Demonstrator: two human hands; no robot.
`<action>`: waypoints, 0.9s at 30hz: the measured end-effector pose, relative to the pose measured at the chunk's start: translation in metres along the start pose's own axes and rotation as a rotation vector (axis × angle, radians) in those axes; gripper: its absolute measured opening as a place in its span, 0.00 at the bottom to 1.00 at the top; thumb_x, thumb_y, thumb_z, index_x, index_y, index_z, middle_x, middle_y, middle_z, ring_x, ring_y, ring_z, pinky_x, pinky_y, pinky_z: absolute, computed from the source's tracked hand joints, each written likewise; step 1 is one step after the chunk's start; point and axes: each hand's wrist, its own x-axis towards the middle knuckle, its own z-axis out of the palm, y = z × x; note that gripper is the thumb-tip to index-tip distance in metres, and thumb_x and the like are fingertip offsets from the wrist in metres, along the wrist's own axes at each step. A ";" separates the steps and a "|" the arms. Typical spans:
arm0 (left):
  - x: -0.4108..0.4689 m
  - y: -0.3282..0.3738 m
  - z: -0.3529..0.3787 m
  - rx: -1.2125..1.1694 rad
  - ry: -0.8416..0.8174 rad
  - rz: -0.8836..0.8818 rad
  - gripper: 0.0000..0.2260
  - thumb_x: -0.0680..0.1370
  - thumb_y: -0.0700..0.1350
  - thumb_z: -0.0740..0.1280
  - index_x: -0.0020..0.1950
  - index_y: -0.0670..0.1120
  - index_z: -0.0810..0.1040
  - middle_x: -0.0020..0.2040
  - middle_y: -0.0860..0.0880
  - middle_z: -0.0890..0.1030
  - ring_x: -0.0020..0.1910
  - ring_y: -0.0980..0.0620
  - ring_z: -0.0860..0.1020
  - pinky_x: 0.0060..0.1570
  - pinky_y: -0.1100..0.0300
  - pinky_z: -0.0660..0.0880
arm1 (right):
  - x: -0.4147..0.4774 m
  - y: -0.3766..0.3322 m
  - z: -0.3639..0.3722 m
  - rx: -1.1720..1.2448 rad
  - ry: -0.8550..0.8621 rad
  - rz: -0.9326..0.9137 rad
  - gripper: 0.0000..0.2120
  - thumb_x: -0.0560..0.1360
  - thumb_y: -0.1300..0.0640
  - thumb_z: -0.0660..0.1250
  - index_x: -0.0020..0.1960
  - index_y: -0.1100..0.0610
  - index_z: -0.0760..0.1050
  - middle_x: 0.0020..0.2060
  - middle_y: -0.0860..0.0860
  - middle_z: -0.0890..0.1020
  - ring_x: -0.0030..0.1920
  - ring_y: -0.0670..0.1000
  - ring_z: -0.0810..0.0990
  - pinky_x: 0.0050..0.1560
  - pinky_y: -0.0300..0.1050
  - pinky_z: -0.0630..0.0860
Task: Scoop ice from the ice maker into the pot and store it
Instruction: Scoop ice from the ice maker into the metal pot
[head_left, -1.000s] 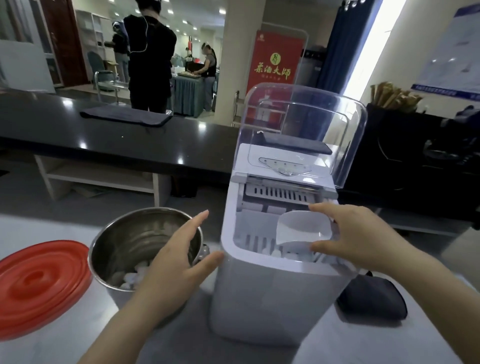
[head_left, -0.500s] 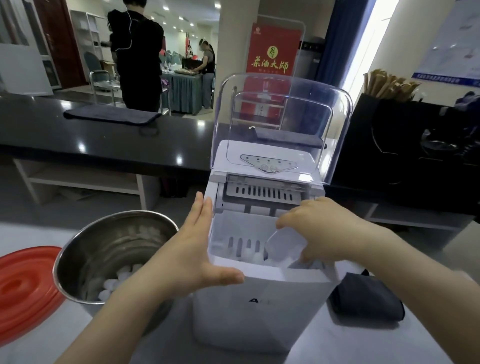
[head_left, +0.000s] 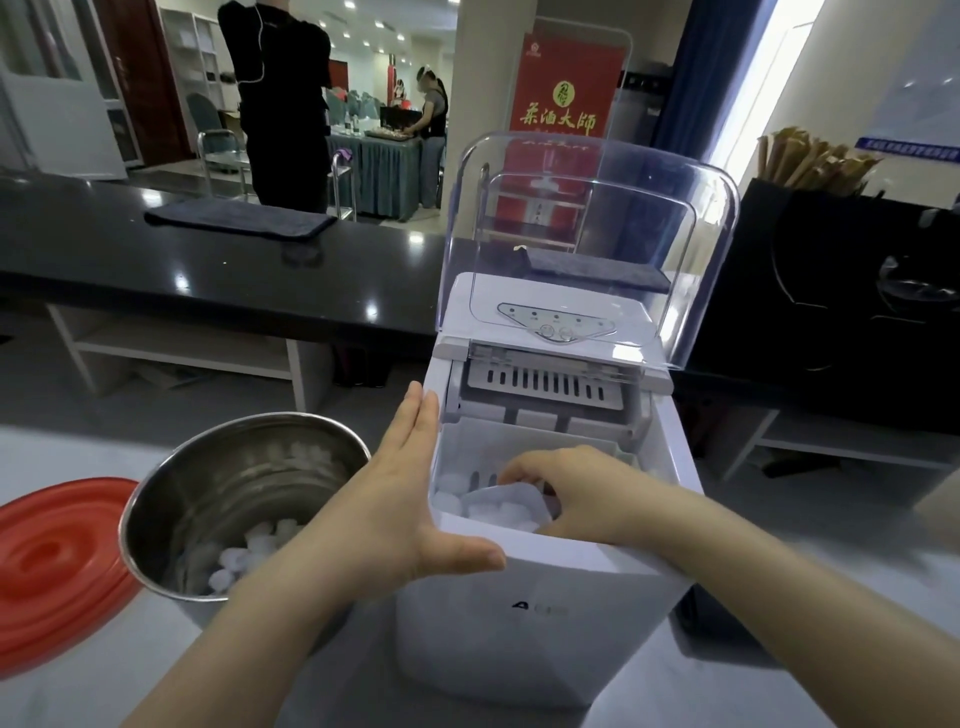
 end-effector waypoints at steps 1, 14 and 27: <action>0.000 0.000 0.000 -0.001 0.002 0.000 0.62 0.60 0.63 0.75 0.74 0.53 0.30 0.72 0.63 0.27 0.68 0.69 0.37 0.65 0.70 0.48 | 0.000 0.000 0.000 0.017 0.015 0.000 0.25 0.71 0.49 0.72 0.67 0.47 0.71 0.60 0.42 0.77 0.53 0.41 0.72 0.46 0.32 0.66; 0.000 0.001 0.000 -0.025 0.019 0.004 0.61 0.61 0.62 0.76 0.75 0.52 0.31 0.73 0.61 0.29 0.69 0.68 0.37 0.68 0.67 0.48 | -0.023 -0.001 -0.014 0.211 0.215 0.112 0.29 0.65 0.42 0.75 0.64 0.42 0.71 0.54 0.35 0.75 0.55 0.38 0.73 0.58 0.39 0.73; 0.000 0.002 0.001 0.010 0.025 -0.008 0.62 0.59 0.66 0.73 0.75 0.50 0.31 0.74 0.59 0.29 0.71 0.65 0.39 0.70 0.62 0.49 | -0.049 -0.002 -0.025 0.371 0.332 0.211 0.25 0.66 0.46 0.76 0.60 0.45 0.73 0.52 0.38 0.79 0.53 0.39 0.78 0.58 0.44 0.76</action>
